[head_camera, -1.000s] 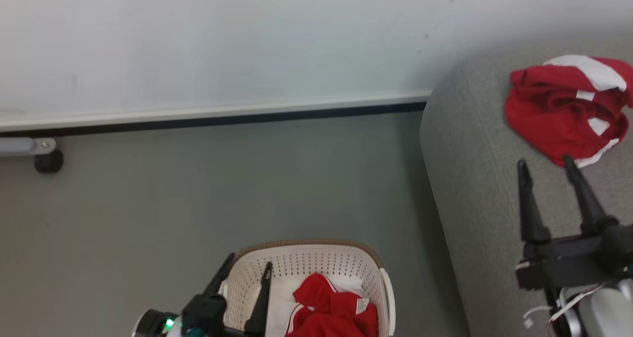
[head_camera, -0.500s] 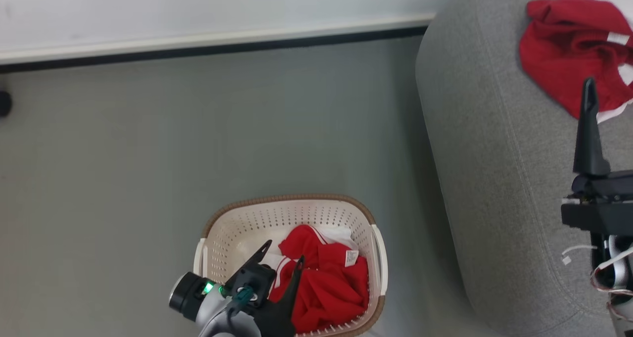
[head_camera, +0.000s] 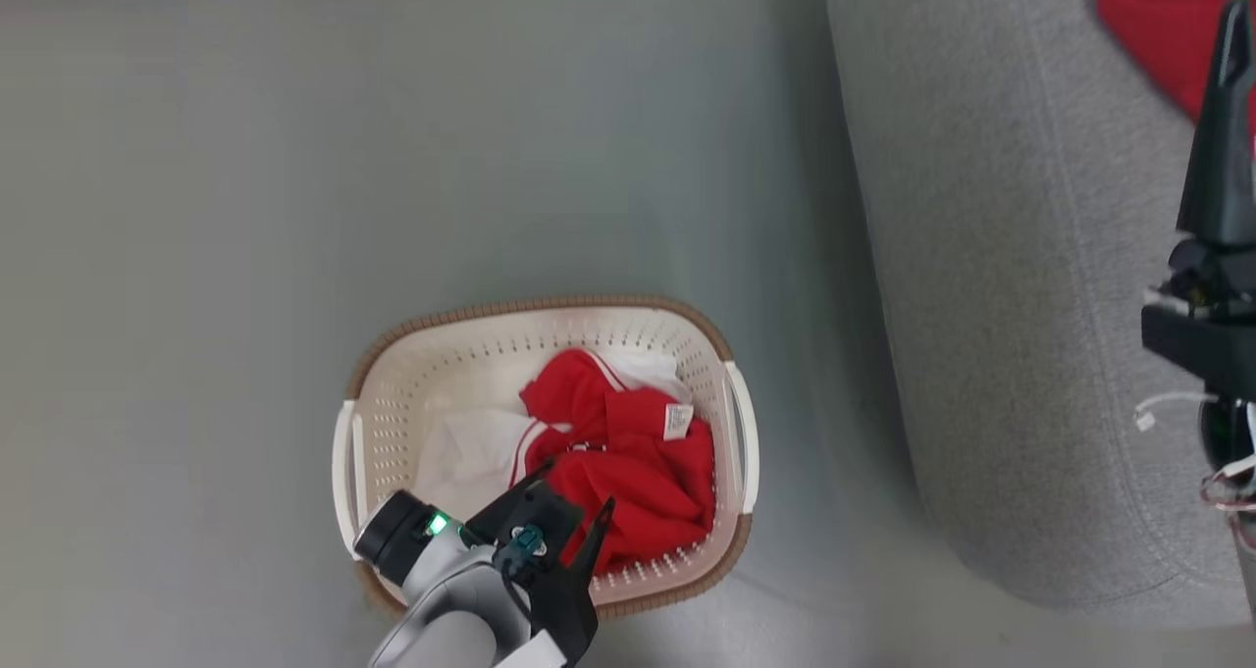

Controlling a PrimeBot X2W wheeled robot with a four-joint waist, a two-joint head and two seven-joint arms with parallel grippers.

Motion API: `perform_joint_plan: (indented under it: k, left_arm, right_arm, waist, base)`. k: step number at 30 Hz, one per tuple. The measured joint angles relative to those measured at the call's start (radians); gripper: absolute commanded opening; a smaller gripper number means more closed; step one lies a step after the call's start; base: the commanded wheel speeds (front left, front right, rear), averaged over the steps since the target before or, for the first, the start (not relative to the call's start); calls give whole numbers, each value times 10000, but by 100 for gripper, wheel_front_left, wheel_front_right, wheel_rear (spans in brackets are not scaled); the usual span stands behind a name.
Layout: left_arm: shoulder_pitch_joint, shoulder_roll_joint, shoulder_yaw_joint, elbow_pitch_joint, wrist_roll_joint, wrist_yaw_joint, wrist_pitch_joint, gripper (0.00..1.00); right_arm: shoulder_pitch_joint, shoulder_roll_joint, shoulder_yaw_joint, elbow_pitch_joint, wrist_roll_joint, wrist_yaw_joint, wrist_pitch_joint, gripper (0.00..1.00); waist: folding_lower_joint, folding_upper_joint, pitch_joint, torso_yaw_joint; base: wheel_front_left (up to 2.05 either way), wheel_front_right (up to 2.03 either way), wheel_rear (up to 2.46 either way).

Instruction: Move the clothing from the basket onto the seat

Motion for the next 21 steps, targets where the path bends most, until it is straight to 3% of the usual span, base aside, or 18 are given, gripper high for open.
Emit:
perform_joint_plan:
  k: [6, 21]
  left_arm:
    - [-617, -4, -552, 238, -249, -65, 119, 100]
    - [-2471, -19, -1252, 660, -909, 249, 468, 100]
  right_arm:
    - [-869, -23, 102, -433, -98, 75, 4, 100]
    - [-2425, -58, 134, -974, -113, 117, 8, 100]
  waist:
    - [0, 0, 846, -115]
    - [-1, -1, 2959, -346]
  base:
    - [0, 0, 0]
    - [0, 0, 0]
